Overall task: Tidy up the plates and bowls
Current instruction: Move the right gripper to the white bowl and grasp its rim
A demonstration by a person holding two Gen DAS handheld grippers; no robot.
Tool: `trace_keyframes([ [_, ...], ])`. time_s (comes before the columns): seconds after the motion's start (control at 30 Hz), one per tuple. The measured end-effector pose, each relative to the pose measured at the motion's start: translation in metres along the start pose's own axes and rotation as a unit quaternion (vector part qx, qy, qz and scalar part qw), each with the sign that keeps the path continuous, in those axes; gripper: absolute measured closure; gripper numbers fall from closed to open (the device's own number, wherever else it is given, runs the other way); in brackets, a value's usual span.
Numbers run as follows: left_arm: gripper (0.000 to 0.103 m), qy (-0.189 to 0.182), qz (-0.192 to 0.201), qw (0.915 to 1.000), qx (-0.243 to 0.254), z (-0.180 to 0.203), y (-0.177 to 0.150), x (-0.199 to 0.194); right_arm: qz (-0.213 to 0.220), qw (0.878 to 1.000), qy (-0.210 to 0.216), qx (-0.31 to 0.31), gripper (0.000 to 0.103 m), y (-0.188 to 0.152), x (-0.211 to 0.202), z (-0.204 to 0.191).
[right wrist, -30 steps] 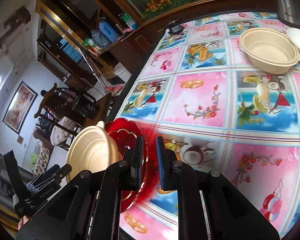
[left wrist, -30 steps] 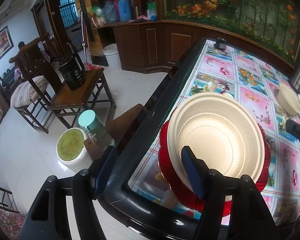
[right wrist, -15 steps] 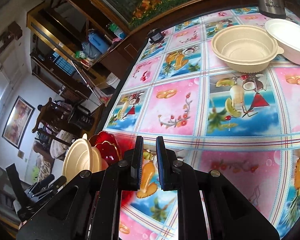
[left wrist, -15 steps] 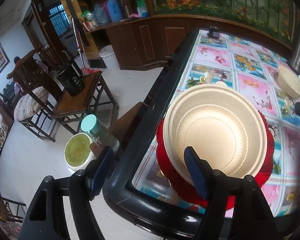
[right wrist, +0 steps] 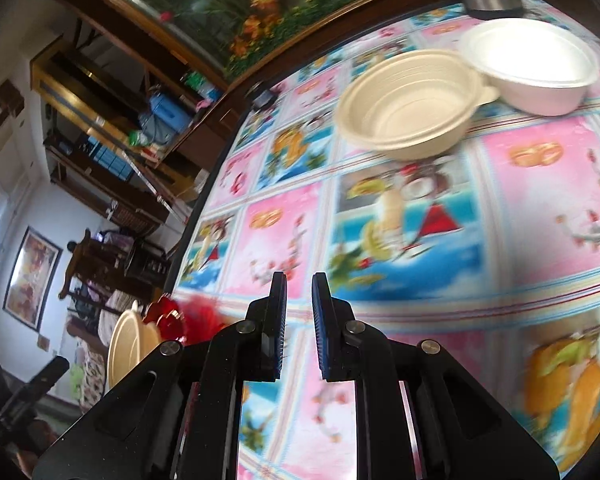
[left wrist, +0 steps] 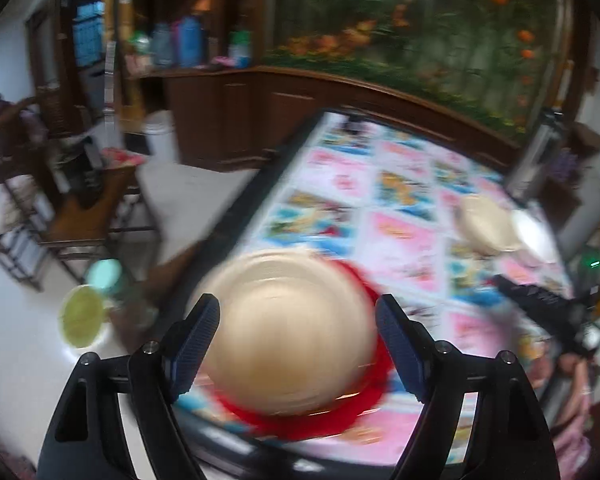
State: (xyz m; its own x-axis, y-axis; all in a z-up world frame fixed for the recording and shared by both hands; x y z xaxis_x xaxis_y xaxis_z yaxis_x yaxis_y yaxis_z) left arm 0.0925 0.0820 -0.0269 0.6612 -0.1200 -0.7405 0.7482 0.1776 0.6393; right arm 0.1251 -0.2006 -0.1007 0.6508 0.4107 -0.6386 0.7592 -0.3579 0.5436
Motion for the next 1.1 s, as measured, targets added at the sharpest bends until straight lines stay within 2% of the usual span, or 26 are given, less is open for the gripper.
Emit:
trace_keyframes([
  [0.1,0.023,-0.045,-0.034,0.9984,-0.004,0.045,0.005,0.024,0.014,1.0,-0.009,0.017,0.09,0.012,-0.014,0.028],
  [0.17,0.023,-0.054,-0.051,0.9972,-0.004,0.072,0.012,0.044,0.025,0.999,-0.011,0.029,0.09,0.023,-0.022,0.043],
  [0.33,0.023,-0.024,-0.073,0.9969,0.015,0.125,0.037,0.097,0.044,0.996,-0.004,0.074,0.09,0.059,-0.042,0.086],
  [0.5,0.023,0.015,-0.071,0.9969,0.03,0.166,0.061,0.136,0.049,0.99,0.017,0.131,0.09,0.091,-0.047,0.12],
  [0.57,0.023,0.016,-0.067,0.9969,0.038,0.182,0.067,0.146,0.046,0.988,0.026,0.145,0.088,0.098,-0.047,0.129],
  [0.63,0.023,0.024,-0.064,0.9966,0.045,0.194,0.069,0.157,0.047,0.985,0.033,0.162,0.082,0.1,-0.046,0.136],
  [0.73,0.023,0.035,-0.075,0.9955,0.047,0.205,0.065,0.177,0.037,0.983,0.045,0.175,0.081,0.095,-0.038,0.142],
  [0.83,0.023,0.014,-0.09,0.9948,0.046,0.223,0.053,0.186,0.042,0.978,0.05,0.197,0.081,0.092,-0.041,0.157],
  [0.97,0.023,-0.018,-0.102,0.9924,0.066,0.26,0.04,0.187,0.077,0.97,0.047,0.225,0.081,0.095,-0.068,0.178],
  [1.1,0.023,-0.032,-0.108,0.9895,0.091,0.299,0.036,0.189,0.09,0.966,0.049,0.237,0.078,0.098,-0.089,0.187],
])
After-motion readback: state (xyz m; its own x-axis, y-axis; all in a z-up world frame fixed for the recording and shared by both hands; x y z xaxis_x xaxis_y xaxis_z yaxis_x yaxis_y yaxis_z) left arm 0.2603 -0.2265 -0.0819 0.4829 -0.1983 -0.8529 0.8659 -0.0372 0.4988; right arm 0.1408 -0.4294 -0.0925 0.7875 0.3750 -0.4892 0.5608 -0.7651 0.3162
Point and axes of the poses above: each gripper's, at about its wrist camera, not at the fingertips, and x roughly the way its jaws point, z to its right, y to its top, the point moved 8 cm from there along x, roughly the way its jaws point, and after that the axes turned 7 degrees about -x, right-handed, at the moved point
